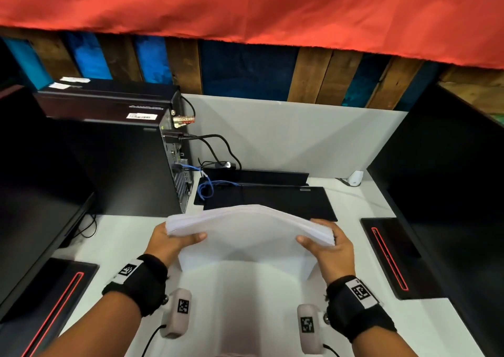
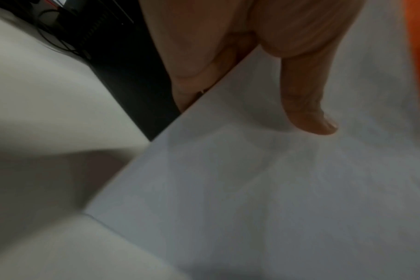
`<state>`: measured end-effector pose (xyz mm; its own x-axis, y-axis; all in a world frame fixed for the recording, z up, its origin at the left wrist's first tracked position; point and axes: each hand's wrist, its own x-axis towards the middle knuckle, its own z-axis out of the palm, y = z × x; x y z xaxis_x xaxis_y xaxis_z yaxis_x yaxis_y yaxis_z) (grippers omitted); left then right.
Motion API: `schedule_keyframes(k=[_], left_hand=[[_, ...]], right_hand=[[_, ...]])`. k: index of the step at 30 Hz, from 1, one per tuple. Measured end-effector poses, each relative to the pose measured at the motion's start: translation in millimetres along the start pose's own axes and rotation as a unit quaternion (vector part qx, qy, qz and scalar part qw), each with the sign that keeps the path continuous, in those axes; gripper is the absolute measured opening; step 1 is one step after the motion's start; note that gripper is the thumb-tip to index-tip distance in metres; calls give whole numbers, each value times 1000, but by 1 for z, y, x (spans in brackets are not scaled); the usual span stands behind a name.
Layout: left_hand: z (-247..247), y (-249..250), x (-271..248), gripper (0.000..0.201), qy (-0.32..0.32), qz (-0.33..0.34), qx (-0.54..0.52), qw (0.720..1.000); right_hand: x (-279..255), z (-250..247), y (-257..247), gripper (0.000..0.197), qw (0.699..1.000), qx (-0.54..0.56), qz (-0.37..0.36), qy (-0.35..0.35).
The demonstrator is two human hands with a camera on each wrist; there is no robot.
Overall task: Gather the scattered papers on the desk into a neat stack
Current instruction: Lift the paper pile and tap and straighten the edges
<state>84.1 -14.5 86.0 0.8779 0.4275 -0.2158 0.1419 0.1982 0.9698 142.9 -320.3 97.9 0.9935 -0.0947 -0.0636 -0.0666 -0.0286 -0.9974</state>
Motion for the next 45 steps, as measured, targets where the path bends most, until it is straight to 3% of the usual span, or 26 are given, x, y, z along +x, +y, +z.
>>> schedule_keyframes(k=[3,7,13,18,22,26,31,35,40,45], left_hand=[[2,-8,-1,35,7,-20,-3,1000],[6,5,2,28,1,-3,-24,1000],[-5,-6,8,43,-31,-14,8,999],[0,-12,14,42,-31,-34,0,999],[-10,-7,22,58,-81,-20,25,996],[-18,-21,24,73,-130,-45,115,984],[-5,-16,21,48,-67,-37,54,996],[-14,1,32,57,-103,20,95,990],[-20,-17,33,61,-123,-40,155,979],[-15,-15,30,57,-88,-35,124,988]], right_hand=[[-1,7,9,36,999,-10,38,-2],[3,5,-8,28,1000,8,8,8],[8,-6,0,51,1000,-1,17,-8],[9,-2,0,36,999,9,47,-18],[14,-16,-5,37,999,26,24,-24],[12,-20,12,44,994,-40,73,-70],[15,-12,8,33,998,-22,57,-35],[24,-21,-3,33,998,-12,28,-59],[30,-30,20,36,988,-74,74,-116],[32,-25,20,34,986,-97,52,-123]])
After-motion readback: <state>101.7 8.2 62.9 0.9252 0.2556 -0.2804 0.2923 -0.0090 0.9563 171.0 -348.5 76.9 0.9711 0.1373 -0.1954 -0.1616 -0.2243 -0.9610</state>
